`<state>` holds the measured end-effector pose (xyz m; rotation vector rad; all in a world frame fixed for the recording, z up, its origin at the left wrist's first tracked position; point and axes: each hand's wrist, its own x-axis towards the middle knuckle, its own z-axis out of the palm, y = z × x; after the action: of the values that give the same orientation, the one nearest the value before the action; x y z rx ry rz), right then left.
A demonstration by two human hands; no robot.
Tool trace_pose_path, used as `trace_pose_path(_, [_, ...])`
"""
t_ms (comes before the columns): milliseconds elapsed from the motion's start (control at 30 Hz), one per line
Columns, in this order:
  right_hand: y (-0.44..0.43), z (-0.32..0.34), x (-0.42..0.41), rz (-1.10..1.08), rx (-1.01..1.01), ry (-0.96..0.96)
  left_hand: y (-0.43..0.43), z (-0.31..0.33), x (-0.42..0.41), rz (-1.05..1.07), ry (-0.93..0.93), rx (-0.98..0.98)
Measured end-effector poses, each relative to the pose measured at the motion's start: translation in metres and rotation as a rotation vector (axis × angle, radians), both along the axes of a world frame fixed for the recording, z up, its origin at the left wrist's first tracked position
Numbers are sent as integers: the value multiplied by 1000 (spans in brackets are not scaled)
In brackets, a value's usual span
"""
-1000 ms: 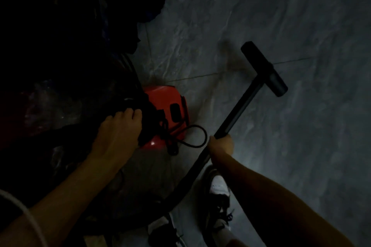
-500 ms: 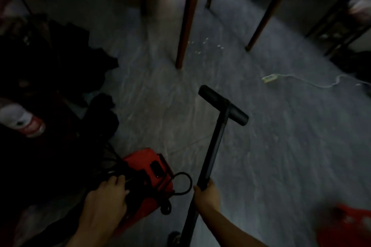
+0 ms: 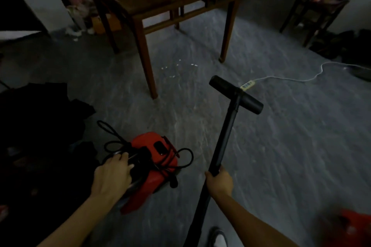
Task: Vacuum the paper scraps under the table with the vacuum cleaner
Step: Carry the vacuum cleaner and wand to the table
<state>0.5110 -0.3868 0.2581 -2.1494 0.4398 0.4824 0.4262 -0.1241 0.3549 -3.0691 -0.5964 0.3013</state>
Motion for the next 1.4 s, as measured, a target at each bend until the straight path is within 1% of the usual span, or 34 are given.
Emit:
trace_pose_path(133, [-23, 8, 92, 29, 12, 7, -30, -7, 96, 46, -8, -33])
trace_pose_path(267, [-29, 24, 173, 83, -19, -34, -47, -12, 170, 93, 11, -84])
trace_pose_path(467, [-15, 23, 268, 173, -32, -36, -43, -24, 263, 156, 44, -140])
trace_pose_path(600, [3, 10, 335, 188, -43, -20, -25, -49, 325, 203, 67, -155])
trace_pose_path(833, [41, -45, 470, 207, -96, -6, 25, -131, 422, 326, 70, -284])
trace_pose_path(1033, [58, -90, 554, 232, -141, 20, 53, -191, 494, 446, 112, -399])
trace_pose_path(1133, [73, -119, 605, 269, -137, 23, 65, -209, 532, 494, 157, -388])
trace_pose_path(1233, [87, -153, 655, 314, -104, 41, 71, -235, 566, 560, 96, -373])
trace_pose_path(1333, [99, -187, 700, 380, -111, 59, 71, -261, 600, 645, 119, -371])
trace_pose_path(1400, [105, -212, 729, 445, -109, 85, 69, -278, 626, 718, 88, -399])
